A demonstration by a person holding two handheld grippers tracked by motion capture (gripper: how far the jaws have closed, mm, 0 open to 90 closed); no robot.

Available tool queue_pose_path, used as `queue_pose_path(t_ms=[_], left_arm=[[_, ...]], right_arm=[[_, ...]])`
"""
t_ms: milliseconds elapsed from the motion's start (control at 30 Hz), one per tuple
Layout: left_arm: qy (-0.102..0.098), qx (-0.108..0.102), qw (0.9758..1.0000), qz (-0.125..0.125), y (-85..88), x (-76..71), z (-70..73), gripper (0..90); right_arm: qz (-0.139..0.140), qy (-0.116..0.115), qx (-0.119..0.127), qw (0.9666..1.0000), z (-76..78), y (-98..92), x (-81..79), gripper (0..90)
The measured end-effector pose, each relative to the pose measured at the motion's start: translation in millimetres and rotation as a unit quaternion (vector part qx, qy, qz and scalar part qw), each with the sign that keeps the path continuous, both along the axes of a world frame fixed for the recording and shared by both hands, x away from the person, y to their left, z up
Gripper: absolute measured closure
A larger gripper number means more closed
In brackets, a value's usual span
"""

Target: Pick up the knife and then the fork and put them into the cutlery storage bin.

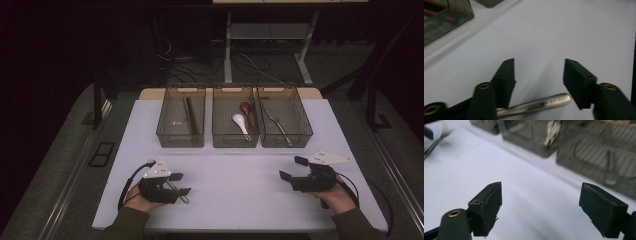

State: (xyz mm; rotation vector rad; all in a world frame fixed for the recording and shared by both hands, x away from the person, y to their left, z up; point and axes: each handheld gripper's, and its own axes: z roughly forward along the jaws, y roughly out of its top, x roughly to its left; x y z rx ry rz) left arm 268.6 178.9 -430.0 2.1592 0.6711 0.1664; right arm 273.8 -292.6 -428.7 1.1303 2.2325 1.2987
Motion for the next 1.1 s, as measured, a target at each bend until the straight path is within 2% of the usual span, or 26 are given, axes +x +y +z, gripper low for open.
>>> queue_pose_path(t_ms=[133, 200, 267, 333, 367, 567, 633, 700, 967, 1100], left_arm=[[0.005, 0.006, 1.0, -0.005, 4.4, -1.8, 1.6, 61.8], [0.008, 0.017, 0.9998, -0.009, 7.5, -2.3, 2.8, 70.4], [0.018, 0.022, 0.9995, -0.011, 10.0, -2.7, 2.5, 78.7], [0.028, 0.035, 0.9988, -0.019, 12.1, -2.8, 1.0, 87.4], [0.033, 0.037, 0.9986, -0.021, 12.3, -2.8, 0.2, 89.3], [0.054, 0.066, 0.9954, -0.044, 9.8, -2.4, -6.5, 89.5], [0.059, 0.071, 0.9945, -0.05, 9.5, -1.9, -8.7, 89.5], [0.061, 0.067, 0.9947, -0.049, 9.1, -2.1, -9.6, 89.5], [0.045, 0.061, 0.9961, -0.046, -1.2, 4.5, -12.9, 89.5], [0.029, 0.069, 0.9962, -0.044, -9.4, 10.8, -12.8, 89.5]], right_arm=[[-0.004, 0.008, -0.003, 1.0, -8.0, 3.1, -6.8, 18.6], [0.003, 0.009, -0.01, 0.9999, -8.7, 4.6, -8.8, 18.6], [0.005, 0.007, -0.018, 0.9998, -9.0, 6.7, -10.1, 18.6], [0.003, 0.007, -0.017, 0.9998, -9.3, 7.6, -9.4, 18.6], [0.003, 0.007, -0.019, 0.9998, -9.5, 7.7, -9.1, 18.6], [0.004, 0.006, -0.018, 0.9998, -9.1, 8.0, -8.9, 18.6], [0.006, 0.006, -0.023, 0.9997, -9.7, 8.1, -8.6, 18.6], [0.006, 0.006, -0.024, 0.9997, -9.9, 8.2, -8.5, 18.6], [0.006, 0.007, -0.026, 0.9996, -10.7, 10.9, -7.3, 18.6], [0.011, 0.01, -0.031, 0.9994, -13.0, 14.5, -6.1, 18.6]])
